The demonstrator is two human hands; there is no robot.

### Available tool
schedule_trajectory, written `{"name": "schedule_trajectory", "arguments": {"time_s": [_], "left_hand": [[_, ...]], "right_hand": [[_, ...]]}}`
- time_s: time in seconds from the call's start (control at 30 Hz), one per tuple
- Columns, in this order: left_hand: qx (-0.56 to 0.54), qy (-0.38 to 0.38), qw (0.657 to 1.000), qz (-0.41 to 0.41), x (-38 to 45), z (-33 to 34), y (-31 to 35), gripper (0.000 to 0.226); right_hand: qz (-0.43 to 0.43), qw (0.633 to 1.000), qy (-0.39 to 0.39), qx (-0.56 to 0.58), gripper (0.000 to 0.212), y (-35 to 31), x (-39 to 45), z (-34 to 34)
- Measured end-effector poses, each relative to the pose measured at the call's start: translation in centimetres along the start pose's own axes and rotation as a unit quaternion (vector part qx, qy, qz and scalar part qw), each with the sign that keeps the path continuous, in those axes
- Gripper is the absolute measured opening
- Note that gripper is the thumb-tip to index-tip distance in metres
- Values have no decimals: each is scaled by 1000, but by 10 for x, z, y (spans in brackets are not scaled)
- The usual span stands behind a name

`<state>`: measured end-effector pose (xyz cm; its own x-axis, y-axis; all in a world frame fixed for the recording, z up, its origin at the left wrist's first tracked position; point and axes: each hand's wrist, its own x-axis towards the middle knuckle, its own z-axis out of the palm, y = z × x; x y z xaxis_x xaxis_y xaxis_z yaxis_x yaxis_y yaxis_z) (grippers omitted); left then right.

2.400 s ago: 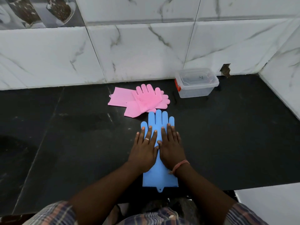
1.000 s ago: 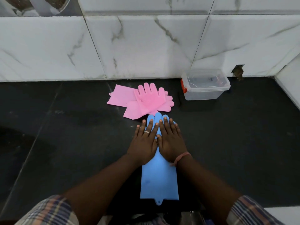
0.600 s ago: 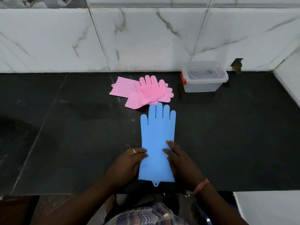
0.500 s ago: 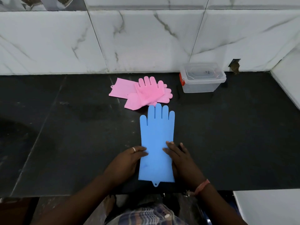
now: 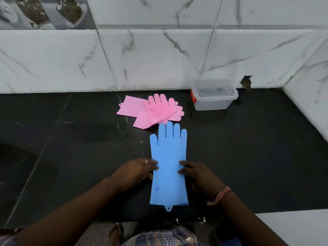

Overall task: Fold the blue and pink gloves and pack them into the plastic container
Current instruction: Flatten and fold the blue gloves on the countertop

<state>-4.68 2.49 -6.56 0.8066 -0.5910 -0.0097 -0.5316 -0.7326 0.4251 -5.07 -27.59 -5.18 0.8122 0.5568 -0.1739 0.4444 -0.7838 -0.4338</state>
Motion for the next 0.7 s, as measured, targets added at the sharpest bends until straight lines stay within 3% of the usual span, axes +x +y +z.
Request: {"name": "schedule_trajectory", "arguments": {"time_s": [0.1, 0.17, 0.23, 0.3, 0.37, 0.47, 0.53, 0.6, 0.7], "left_hand": [[-15, 35, 999, 9, -10, 11, 0, 32], [-28, 63, 998, -14, -13, 17, -1, 29], [-34, 94, 995, -10, -8, 22, 2, 22], [54, 123, 991, 26, 1, 24, 5, 23], [73, 148, 985, 45, 7, 30, 7, 20], [45, 154, 987, 12, 15, 30, 16, 16], [36, 145, 989, -4, 21, 23, 22, 20], [30, 146, 989, -20, 25, 17, 28, 20], [61, 148, 987, -29, 37, 10, 39, 17]], "right_hand": [[3, 999, 8, 44, 41, -2, -3, 5], [38, 991, 26, 124, 46, -13, -8, 8], [79, 986, 53, 134, 49, -22, -14, 21], [91, 983, 107, 117, 46, -33, -18, 32], [55, 985, 159, 35, 47, -51, -18, 38], [93, 984, 144, 38, 97, -90, -8, 36], [109, 982, 139, 71, 119, -105, -1, 31], [120, 986, 96, 70, 128, -108, 7, 25], [145, 988, 62, 4, 114, -104, 8, 29]]}}
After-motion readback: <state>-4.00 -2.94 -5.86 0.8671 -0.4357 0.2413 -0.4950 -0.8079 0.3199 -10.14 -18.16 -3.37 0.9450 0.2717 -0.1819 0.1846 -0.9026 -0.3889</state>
